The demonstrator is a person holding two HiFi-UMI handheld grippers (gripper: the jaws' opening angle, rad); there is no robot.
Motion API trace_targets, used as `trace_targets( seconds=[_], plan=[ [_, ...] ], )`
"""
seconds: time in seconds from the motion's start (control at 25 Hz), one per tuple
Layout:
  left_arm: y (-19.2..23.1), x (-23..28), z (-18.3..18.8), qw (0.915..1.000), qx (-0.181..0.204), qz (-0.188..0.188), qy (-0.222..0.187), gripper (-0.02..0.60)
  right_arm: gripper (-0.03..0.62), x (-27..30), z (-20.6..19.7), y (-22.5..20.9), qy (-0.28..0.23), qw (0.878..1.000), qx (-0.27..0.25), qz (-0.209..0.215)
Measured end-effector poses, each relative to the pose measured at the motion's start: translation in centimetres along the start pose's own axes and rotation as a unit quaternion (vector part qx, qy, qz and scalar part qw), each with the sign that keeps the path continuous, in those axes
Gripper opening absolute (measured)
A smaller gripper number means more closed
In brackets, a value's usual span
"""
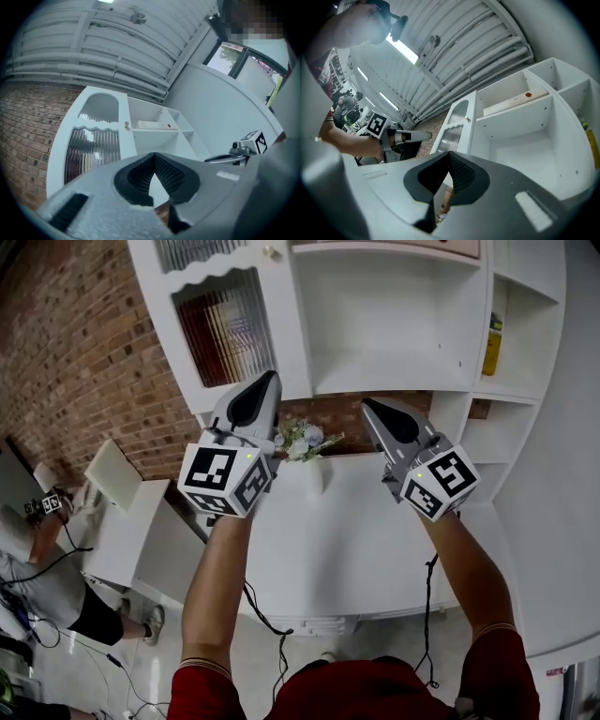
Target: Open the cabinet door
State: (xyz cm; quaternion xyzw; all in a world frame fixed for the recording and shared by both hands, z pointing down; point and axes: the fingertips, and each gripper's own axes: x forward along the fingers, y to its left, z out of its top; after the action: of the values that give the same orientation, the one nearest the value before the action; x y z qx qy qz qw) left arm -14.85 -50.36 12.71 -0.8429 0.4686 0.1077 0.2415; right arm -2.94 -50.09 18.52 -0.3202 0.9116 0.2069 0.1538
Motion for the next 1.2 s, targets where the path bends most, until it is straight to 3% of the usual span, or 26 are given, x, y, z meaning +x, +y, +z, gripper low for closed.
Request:
trace_targets(
  seconds=[0.16, 0.44, 0.72, 1.2],
  plan=[
    [1.9, 1.8, 1.0, 0.9999, -0.01, -0.009, -0.009, 0.003, 0.012, 2.6, 0.3, -1.3, 0.002, 1.0, 0.014, -0.007],
    [4.0, 5.5, 2.4, 0.9998, 0.018, -0.003, -0.004, 0.003, 0.012, 5.2, 0.5, -4.2, 0.005, 1.0, 0.021, -0.001],
    [6.3, 9.6, 3.9, 0.9991, 0.023, 0.036, -0.005, 0.038, 0.012, 5.5, 1.2, -6.7, 0.005, 1.0, -0.001, 0.025],
    [10.3, 14.8, 6.9, 0.9908, 0.089, 0.101, 0.002, 0.146, 0.012, 5.8, 1.7, -8.3, 0.013, 0.998, -0.019, 0.053]
  ],
)
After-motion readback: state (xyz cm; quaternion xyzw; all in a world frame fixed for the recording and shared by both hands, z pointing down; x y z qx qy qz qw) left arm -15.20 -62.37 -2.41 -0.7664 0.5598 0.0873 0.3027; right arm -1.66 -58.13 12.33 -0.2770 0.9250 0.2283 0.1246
